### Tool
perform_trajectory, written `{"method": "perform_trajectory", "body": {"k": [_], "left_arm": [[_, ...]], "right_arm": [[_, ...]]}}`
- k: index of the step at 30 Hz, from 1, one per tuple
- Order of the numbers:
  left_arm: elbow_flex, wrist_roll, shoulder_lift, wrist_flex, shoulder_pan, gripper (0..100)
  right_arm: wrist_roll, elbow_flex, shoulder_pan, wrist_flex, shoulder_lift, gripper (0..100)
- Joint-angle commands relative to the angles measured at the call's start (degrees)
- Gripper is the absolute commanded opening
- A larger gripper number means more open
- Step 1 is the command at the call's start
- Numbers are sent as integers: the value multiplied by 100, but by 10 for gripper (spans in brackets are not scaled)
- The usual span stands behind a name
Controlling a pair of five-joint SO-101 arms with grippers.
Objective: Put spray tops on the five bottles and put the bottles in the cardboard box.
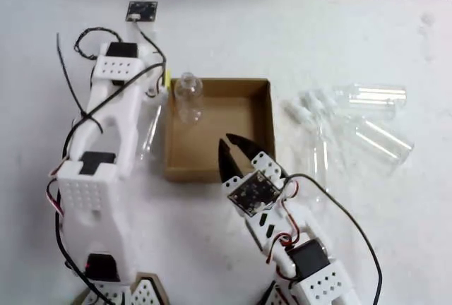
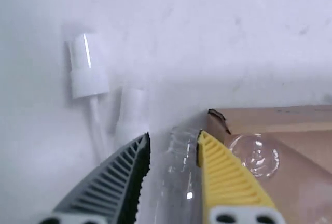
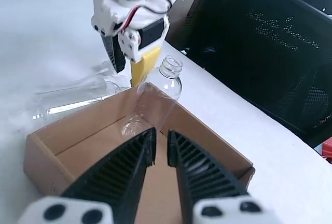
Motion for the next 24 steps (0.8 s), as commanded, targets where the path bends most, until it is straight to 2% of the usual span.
{"method": "perform_trajectory", "body": {"k": [1, 7, 14, 24], "left_arm": [[-264, 62, 163, -220, -4, 139], [-264, 53, 180, -185, -22, 139], [-264, -62, 180, -158, -391, 139], [-237, -149, 242, -141, -180, 143]], "right_arm": [[70, 53, 57, 13, 31, 28], [79, 53, 57, 13, 31, 29], [79, 53, 57, 13, 31, 29], [79, 53, 57, 13, 31, 29]]}}
